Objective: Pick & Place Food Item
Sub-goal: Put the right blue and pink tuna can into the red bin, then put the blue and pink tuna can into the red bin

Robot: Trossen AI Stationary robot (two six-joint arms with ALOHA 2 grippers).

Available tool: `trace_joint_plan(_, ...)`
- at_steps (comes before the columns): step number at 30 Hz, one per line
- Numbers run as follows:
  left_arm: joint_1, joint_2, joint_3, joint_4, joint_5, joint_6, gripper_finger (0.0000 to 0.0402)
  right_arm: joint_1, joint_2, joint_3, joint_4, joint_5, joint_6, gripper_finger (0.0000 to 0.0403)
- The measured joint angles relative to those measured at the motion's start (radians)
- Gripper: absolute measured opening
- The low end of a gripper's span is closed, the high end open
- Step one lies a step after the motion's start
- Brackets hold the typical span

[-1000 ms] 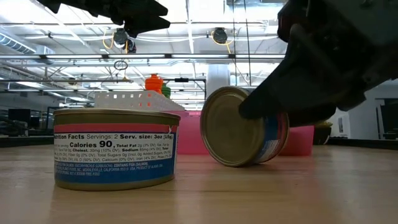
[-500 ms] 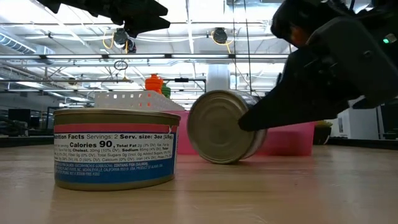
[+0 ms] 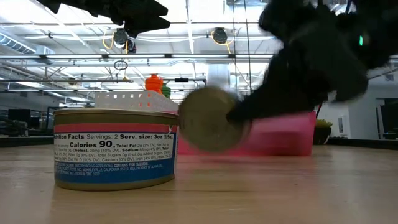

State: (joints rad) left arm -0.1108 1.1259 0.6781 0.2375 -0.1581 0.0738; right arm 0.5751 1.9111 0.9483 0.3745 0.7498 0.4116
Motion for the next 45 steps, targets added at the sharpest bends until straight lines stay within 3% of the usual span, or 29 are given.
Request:
trace_joint_plan(7,0.000,0.000,0.000,0.000,0.000,0.000,0.0243,-0.054,-0.149,0.003,0.062,0.034,-0.346,0.0182)
trace_joint_plan(15,0.000,0.000,0.000,0.000,0.000,0.000,0.0243,-0.293,-0.201,0.004,-0.015,0.027,-0.787,0.0182)
trace_joint_plan(17,0.000,0.000,0.000,0.000,0.000,0.000,0.0244,-0.356,-0.196,0.003,-0.078,-0.031,-0.869,0.0182)
trace_joint_plan(19,0.000,0.000,0.000,0.000,0.000,0.000,0.0243,-0.409,-0.181,0.006,-0.111,-0.087,-0.911,0.0182)
trace_joint_plan(23,0.000,0.000,0.000,0.000,0.000,0.000,0.0243,-0.468,-0.174,0.000,-0.202,-0.103,-1.005,0.0182)
trace_joint_plan(28,0.000,0.000,0.000,0.000,0.000,0.000,0.0243,-0.515,-0.176,0.002,-0.200,-0.213,-1.133,0.0183)
trace_joint_plan(35,0.000,0.000,0.000,0.000,0.000,0.000,0.0243,-0.553,-0.175,0.003,-0.194,-0.398,-1.194,0.0255)
trace_joint_plan(45,0.000,0.000,0.000,0.000,0.000,0.000,0.0243,-0.547,-0.178,0.003,-0.174,-0.384,-1.139,0.0287)
